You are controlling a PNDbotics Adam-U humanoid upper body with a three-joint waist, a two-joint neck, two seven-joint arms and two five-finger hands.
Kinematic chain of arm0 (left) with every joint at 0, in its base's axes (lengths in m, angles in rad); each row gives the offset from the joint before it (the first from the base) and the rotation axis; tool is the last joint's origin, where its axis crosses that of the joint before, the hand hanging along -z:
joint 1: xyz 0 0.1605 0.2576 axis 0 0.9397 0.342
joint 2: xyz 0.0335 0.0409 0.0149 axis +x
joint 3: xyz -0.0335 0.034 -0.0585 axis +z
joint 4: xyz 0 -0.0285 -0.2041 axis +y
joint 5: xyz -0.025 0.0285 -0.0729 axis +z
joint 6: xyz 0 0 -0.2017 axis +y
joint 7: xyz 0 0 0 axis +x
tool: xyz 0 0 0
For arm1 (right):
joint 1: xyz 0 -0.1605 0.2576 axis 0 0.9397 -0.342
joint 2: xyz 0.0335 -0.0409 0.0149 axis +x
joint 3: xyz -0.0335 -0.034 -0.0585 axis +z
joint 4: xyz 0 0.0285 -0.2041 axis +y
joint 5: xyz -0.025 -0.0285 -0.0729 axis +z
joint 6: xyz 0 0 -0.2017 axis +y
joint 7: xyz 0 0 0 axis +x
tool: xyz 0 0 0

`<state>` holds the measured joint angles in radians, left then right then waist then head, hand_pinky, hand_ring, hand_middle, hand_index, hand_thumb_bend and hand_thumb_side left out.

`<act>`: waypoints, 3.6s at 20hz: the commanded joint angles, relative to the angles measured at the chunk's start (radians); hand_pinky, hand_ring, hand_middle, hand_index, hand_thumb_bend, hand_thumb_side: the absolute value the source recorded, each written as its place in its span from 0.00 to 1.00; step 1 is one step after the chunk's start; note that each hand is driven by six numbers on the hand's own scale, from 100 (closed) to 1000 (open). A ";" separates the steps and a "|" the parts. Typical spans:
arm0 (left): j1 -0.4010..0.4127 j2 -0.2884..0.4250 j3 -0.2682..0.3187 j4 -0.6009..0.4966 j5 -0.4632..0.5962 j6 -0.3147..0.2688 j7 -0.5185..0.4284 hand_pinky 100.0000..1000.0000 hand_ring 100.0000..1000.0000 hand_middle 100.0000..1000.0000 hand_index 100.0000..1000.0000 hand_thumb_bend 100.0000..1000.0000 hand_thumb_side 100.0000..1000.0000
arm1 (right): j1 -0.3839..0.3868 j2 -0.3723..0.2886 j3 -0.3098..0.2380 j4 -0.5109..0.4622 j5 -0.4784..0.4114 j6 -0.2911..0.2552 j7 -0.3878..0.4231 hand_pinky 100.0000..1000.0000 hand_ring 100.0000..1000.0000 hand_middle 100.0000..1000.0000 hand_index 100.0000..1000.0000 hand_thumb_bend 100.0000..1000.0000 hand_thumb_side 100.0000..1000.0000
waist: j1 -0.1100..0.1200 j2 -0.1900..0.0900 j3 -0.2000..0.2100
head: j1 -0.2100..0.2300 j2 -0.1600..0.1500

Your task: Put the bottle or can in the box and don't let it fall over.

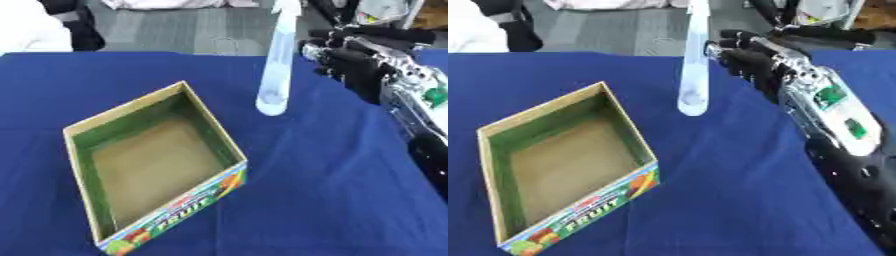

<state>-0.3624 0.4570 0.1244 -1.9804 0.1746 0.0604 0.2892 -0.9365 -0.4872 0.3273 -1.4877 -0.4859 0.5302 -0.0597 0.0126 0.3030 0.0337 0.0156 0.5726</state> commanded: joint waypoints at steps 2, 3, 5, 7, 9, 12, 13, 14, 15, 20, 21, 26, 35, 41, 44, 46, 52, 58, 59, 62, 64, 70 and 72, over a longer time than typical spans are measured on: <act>-0.019 0.013 0.001 -0.020 -0.003 -0.003 -0.006 1.00 1.00 1.00 0.80 0.00 0.55 | -0.030 -0.017 -0.009 0.003 0.023 -0.034 0.022 1.00 1.00 1.00 1.00 0.00 0.27 | 0.002 -0.006 0.007 | -0.015 -0.009; -0.022 0.012 0.001 -0.020 -0.004 -0.004 -0.007 1.00 1.00 1.00 0.80 0.00 0.55 | -0.032 -0.019 -0.011 0.004 0.030 -0.042 0.025 1.00 1.00 1.00 1.00 0.00 0.27 | 0.002 -0.002 0.010 | -0.020 -0.011; -0.027 0.010 0.000 -0.020 -0.004 -0.004 -0.008 1.00 1.00 1.00 0.80 0.00 0.55 | -0.035 -0.022 -0.015 0.008 0.045 -0.057 0.028 1.00 1.00 1.00 1.00 0.00 0.28 | 0.002 0.005 0.013 | -0.032 -0.016; -0.031 0.007 -0.001 -0.020 -0.004 -0.005 -0.009 1.00 1.00 1.00 0.80 0.00 0.55 | -0.038 -0.025 -0.020 0.011 0.059 -0.071 0.028 1.00 1.00 1.00 1.00 0.00 0.29 | 0.002 0.011 0.017 | -0.041 -0.020; -0.035 0.004 -0.002 -0.020 -0.004 -0.005 -0.011 1.00 1.00 1.00 0.80 0.00 0.55 | -0.039 -0.030 -0.024 0.012 0.075 -0.083 0.026 1.00 1.00 1.00 1.00 0.00 0.29 | 0.002 0.017 0.020 | -0.050 -0.024; -0.039 0.000 -0.002 -0.020 -0.004 -0.004 -0.013 1.00 1.00 1.00 0.80 0.00 0.55 | -0.041 -0.035 -0.029 0.013 0.091 -0.097 0.024 1.00 1.00 1.00 1.00 0.00 0.30 | 0.003 0.025 0.025 | -0.059 -0.031; -0.041 -0.002 -0.002 -0.020 -0.004 -0.004 -0.013 1.00 1.00 1.00 0.80 0.00 0.55 | -0.042 -0.038 -0.031 0.013 0.098 -0.102 0.023 1.00 1.00 1.00 1.00 0.00 0.29 | 0.003 0.028 0.027 | -0.062 -0.034; -0.042 -0.003 -0.002 -0.020 -0.004 -0.004 -0.014 1.00 1.00 1.00 0.80 0.00 0.55 | -0.044 -0.041 -0.034 0.012 0.107 -0.106 0.020 1.00 1.00 1.00 1.00 0.00 0.29 | 0.004 0.030 0.028 | -0.064 -0.036; -0.043 -0.004 -0.003 -0.020 -0.004 -0.004 -0.014 1.00 1.00 1.00 0.80 0.00 0.55 | -0.045 -0.044 -0.036 0.010 0.117 -0.110 0.018 1.00 1.00 1.00 1.00 0.00 0.30 | 0.004 0.031 0.029 | -0.065 -0.038; -0.047 -0.010 -0.005 -0.020 -0.004 -0.003 -0.019 1.00 1.00 1.00 0.80 0.00 0.55 | -0.053 -0.058 -0.045 0.002 0.156 -0.116 0.010 1.00 1.00 1.00 1.00 0.00 0.30 | 0.005 0.040 0.032 | -0.073 -0.047; -0.048 -0.011 -0.005 -0.020 -0.004 -0.003 -0.019 1.00 1.00 1.00 0.80 0.00 0.55 | -0.054 -0.059 -0.047 0.001 0.160 -0.116 0.008 1.00 1.00 1.00 1.00 0.00 0.30 | 0.005 0.041 0.033 | -0.075 -0.048; -0.055 -0.017 -0.007 -0.020 -0.004 -0.003 -0.023 1.00 1.00 1.00 0.80 0.00 0.56 | -0.061 -0.066 -0.053 0.000 0.171 -0.116 -0.006 1.00 1.00 1.00 1.00 0.00 0.31 | 0.004 0.052 0.042 | -0.088 -0.055; -0.073 -0.026 -0.010 -0.020 0.000 -0.003 -0.029 1.00 1.00 1.00 0.80 0.00 0.56 | -0.069 -0.072 -0.053 0.008 0.165 -0.116 0.006 1.00 1.00 1.00 1.00 0.00 0.31 | -0.001 0.067 0.058 | -0.098 -0.067; -0.082 -0.029 -0.011 -0.020 0.003 -0.001 -0.031 1.00 1.00 1.00 0.80 0.00 0.56 | -0.073 -0.071 -0.055 0.006 0.138 -0.117 0.013 1.00 1.00 1.00 1.00 0.00 0.32 | -0.005 0.073 0.063 | -0.098 -0.072; -0.086 -0.030 -0.013 -0.020 0.004 -0.001 -0.034 1.00 1.00 1.00 0.80 0.00 0.56 | -0.076 -0.074 -0.054 0.006 0.134 -0.118 0.010 1.00 1.00 1.00 1.00 0.00 0.32 | -0.006 0.076 0.066 | -0.101 -0.077; -0.088 -0.031 -0.014 -0.020 0.004 -0.001 -0.036 1.00 1.00 1.00 0.80 0.00 0.56 | -0.078 -0.074 -0.054 0.007 0.131 -0.120 0.009 1.00 1.00 1.00 1.00 0.00 0.33 | -0.006 0.079 0.068 | -0.103 -0.080; -0.094 -0.035 -0.016 -0.020 0.004 0.000 -0.039 1.00 1.00 1.00 0.80 0.00 0.56 | -0.084 -0.076 -0.053 0.011 0.118 -0.126 0.009 1.00 1.00 1.00 1.00 0.00 0.34 | -0.008 0.089 0.076 | -0.110 -0.089; -0.098 -0.039 -0.017 -0.020 0.003 0.002 -0.044 1.00 1.00 1.00 0.80 0.00 0.56 | -0.079 -0.091 -0.054 -0.006 0.100 -0.132 0.011 1.00 1.00 1.00 1.00 0.00 0.35 | -0.009 0.098 0.082 | -0.113 -0.094; -0.099 -0.039 -0.017 -0.020 0.003 0.002 -0.045 1.00 1.00 1.00 0.80 0.00 0.56 | -0.078 -0.094 -0.053 -0.008 0.097 -0.132 0.012 1.00 1.00 1.00 1.00 0.00 0.35 | -0.009 0.099 0.083 | -0.114 -0.094; -0.103 -0.041 -0.018 -0.020 0.004 0.003 -0.047 1.00 1.00 1.00 0.80 0.00 0.56 | -0.077 -0.100 -0.053 -0.014 0.093 -0.129 0.013 1.00 1.00 1.00 1.00 0.00 0.34 | -0.011 0.102 0.087 | -0.118 -0.095; -0.106 -0.042 -0.019 -0.020 0.004 0.003 -0.048 1.00 1.00 1.00 0.80 0.00 0.56 | -0.078 -0.101 -0.053 -0.013 0.091 -0.127 0.012 1.00 1.00 1.00 1.00 0.00 0.34 | -0.012 0.104 0.090 | -0.120 -0.096; -0.114 -0.044 -0.021 -0.020 0.005 0.004 -0.052 1.00 1.00 1.00 0.80 0.00 0.56 | -0.080 -0.105 -0.052 -0.011 0.088 -0.124 0.014 1.00 1.00 1.00 1.00 0.00 0.34 | -0.016 0.112 0.099 | -0.124 -0.099; -0.116 -0.045 -0.022 -0.020 0.006 0.004 -0.053 1.00 1.00 1.00 0.80 0.00 0.56 | -0.082 -0.107 -0.053 -0.012 0.088 -0.125 0.014 1.00 1.00 1.00 1.00 0.00 0.33 | -0.018 0.115 0.102 | -0.125 -0.101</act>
<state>-0.4658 0.4034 0.1015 -1.9805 0.1792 0.0654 0.2403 -0.9982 -0.5671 0.2842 -1.4785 -0.3921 0.4052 -0.0450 -0.0078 0.4383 0.1335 -0.1075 0.4882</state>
